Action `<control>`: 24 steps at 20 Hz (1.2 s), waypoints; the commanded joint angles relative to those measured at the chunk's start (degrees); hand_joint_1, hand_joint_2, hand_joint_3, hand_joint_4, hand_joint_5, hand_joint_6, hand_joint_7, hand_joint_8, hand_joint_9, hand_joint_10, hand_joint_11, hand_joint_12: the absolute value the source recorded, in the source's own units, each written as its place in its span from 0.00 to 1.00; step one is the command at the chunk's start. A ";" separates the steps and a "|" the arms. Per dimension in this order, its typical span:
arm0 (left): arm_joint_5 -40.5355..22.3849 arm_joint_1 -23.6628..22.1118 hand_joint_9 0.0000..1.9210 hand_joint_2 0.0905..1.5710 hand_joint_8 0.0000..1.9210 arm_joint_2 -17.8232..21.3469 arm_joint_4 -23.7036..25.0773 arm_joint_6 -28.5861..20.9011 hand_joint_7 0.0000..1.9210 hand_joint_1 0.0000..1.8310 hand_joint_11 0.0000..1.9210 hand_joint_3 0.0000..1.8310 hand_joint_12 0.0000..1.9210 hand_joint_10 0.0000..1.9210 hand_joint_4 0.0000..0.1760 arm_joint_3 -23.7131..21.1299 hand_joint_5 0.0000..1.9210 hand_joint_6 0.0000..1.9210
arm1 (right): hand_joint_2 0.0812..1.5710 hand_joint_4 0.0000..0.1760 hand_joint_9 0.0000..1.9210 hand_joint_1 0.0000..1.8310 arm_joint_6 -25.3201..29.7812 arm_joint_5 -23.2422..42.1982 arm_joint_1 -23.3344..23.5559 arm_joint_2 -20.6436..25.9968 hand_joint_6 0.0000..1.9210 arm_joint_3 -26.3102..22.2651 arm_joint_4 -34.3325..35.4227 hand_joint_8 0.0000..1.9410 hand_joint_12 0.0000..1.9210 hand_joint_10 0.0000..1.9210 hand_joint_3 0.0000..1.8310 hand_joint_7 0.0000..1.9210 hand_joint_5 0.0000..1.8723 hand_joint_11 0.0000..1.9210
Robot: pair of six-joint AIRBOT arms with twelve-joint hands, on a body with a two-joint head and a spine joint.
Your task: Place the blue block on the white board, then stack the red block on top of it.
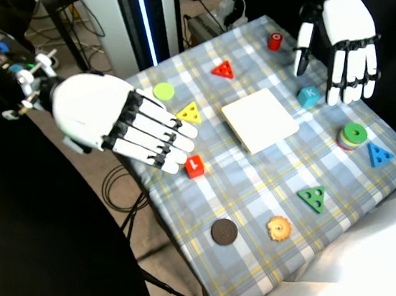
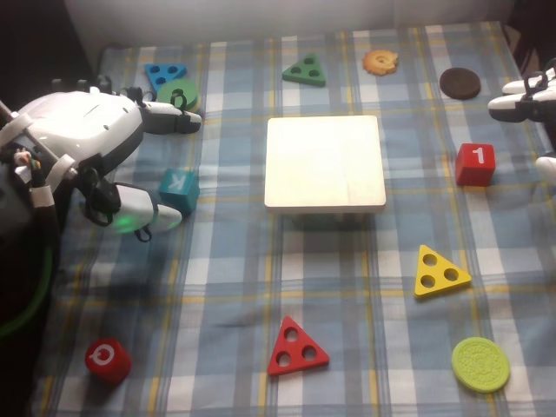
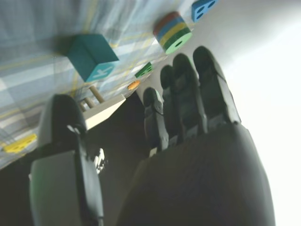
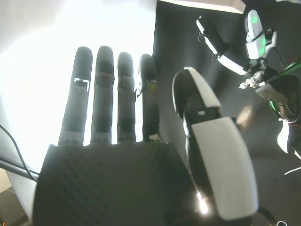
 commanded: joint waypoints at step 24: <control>-0.90 -3.59 0.34 0.70 0.00 -4.68 -4.46 4.06 0.39 0.56 0.08 0.00 0.35 0.01 0.95 5.64 0.50 0.52 | 0.89 0.12 0.30 0.33 0.56 6.49 0.55 -0.41 0.00 0.40 0.57 0.00 0.32 0.00 0.00 0.31 0.32 0.15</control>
